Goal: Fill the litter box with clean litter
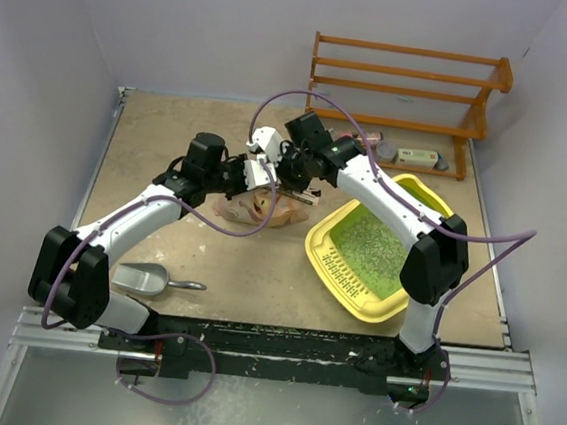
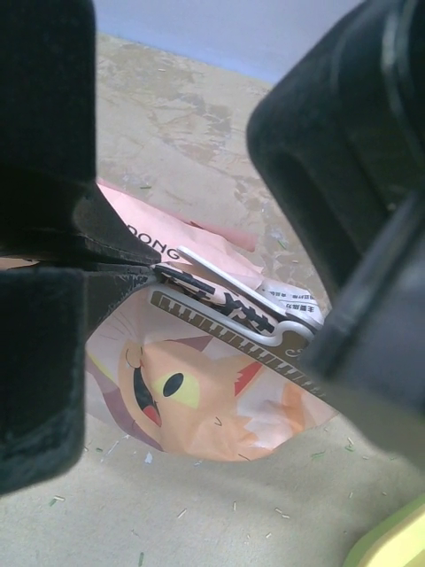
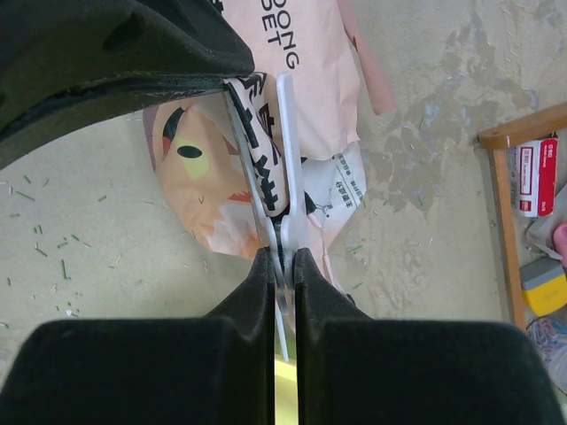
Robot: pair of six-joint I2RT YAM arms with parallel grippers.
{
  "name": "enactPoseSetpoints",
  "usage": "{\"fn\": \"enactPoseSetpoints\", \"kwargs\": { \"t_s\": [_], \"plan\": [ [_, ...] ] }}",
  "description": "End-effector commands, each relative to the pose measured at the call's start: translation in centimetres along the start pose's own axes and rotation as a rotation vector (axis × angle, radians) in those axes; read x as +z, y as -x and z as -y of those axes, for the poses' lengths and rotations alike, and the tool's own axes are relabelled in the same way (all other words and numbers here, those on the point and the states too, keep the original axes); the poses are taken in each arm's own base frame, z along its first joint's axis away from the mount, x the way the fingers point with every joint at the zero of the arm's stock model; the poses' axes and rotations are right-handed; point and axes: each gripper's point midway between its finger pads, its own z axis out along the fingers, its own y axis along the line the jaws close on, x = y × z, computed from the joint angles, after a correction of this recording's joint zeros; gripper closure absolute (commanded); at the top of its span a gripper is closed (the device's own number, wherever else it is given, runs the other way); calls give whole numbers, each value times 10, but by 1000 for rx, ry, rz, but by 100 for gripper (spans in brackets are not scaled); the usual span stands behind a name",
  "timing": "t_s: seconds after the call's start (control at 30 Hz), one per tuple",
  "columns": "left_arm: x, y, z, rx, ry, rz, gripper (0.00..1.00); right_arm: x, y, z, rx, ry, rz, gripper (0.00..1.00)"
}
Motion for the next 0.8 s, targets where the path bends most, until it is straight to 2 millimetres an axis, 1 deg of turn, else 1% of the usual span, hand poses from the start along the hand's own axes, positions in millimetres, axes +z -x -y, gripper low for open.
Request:
{"fn": "enactPoseSetpoints", "kwargs": {
  "t_s": [0.0,0.17,0.27,0.33,0.37,0.4,0.47,0.67,0.77],
  "plan": [
    [-2,43,-13,-17,9,127,100,-12,20,23,11,-105,66,100],
    [-4,48,-12,-20,4,145,100,-9,19,20,16,-119,114,100],
    [-6,55,-12,-29,-3,170,100,-4,12,19,13,-131,117,100],
    [-8,59,-12,-34,-4,184,100,-5,8,25,13,-182,123,100],
    [-8,60,-12,-36,-5,188,100,-5,6,25,15,-188,131,100],
    [-8,60,-11,-38,-10,190,100,-6,7,23,28,-191,149,100],
    [-8,62,-10,-39,-17,197,100,-9,7,29,26,-240,174,100],
    [-6,62,-7,-46,-36,203,100,-7,9,40,-46,-295,195,100],
    [-6,61,-6,-45,-41,202,100,-5,16,44,-78,-304,216,100]
  ]
}}
